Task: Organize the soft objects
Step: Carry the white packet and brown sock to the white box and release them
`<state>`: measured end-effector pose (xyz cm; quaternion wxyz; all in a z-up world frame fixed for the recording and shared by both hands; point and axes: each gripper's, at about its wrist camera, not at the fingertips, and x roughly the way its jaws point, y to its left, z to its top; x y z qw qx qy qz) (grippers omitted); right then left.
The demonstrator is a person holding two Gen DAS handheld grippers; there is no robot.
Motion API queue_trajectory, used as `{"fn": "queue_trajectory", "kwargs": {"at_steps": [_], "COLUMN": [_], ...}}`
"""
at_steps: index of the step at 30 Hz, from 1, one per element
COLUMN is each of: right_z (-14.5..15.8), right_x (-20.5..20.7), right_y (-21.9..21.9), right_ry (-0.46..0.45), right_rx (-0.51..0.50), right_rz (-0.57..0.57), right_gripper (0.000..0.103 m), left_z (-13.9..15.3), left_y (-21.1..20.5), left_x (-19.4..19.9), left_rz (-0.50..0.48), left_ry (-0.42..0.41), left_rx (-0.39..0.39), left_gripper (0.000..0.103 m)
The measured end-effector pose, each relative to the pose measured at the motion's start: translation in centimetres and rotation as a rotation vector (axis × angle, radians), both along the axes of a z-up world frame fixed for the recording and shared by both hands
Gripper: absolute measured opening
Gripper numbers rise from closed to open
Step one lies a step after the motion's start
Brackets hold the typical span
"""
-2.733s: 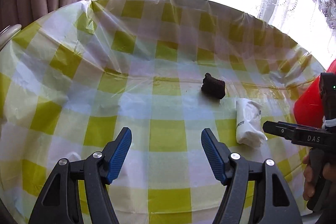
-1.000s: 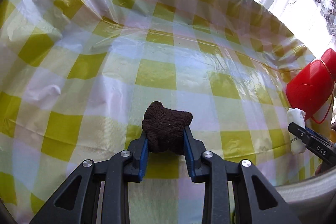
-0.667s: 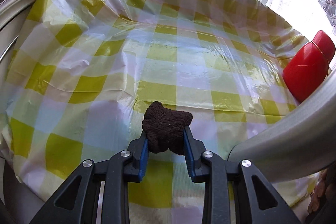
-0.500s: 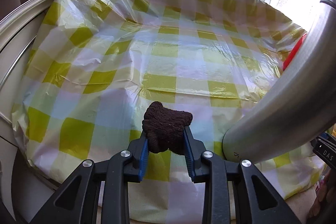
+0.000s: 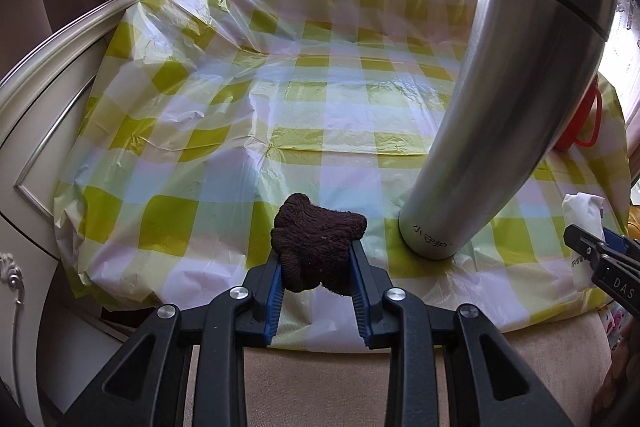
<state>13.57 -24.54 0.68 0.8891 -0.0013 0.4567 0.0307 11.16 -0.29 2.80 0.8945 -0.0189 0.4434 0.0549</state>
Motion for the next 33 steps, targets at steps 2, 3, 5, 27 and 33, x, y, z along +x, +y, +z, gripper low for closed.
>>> {"fn": "queue_trajectory", "kwargs": {"at_steps": [2, 3, 5, 27, 33], "right_z": [0.2, 0.2, 0.4, 1.0, 1.0], "right_x": [-0.4, -0.6, -1.0, -3.8, -4.2], "right_y": [0.0, 0.1, 0.1, -1.7, -2.2], "right_ry": [-0.001, -0.001, -0.001, 0.004, 0.006], "right_rx": [-0.004, -0.006, -0.009, -0.031, -0.035], "right_rz": [0.002, 0.001, 0.001, -0.013, -0.018], "right_gripper": [0.055, 0.055, 0.055, 0.055, 0.055], "left_z": [0.1, 0.1, 0.0, 0.6, 0.6], "left_y": [-0.1, -0.2, -0.4, -3.4, -3.9], "left_x": [-0.3, -0.4, -0.6, -1.9, -2.1], "left_rz": [-0.005, -0.008, -0.014, -0.076, -0.091], "left_ry": [-0.001, 0.000, 0.002, 0.001, 0.004], "left_rx": [0.001, 0.003, 0.005, 0.062, 0.062], "left_gripper": [0.031, 0.031, 0.031, 0.031, 0.031]}}
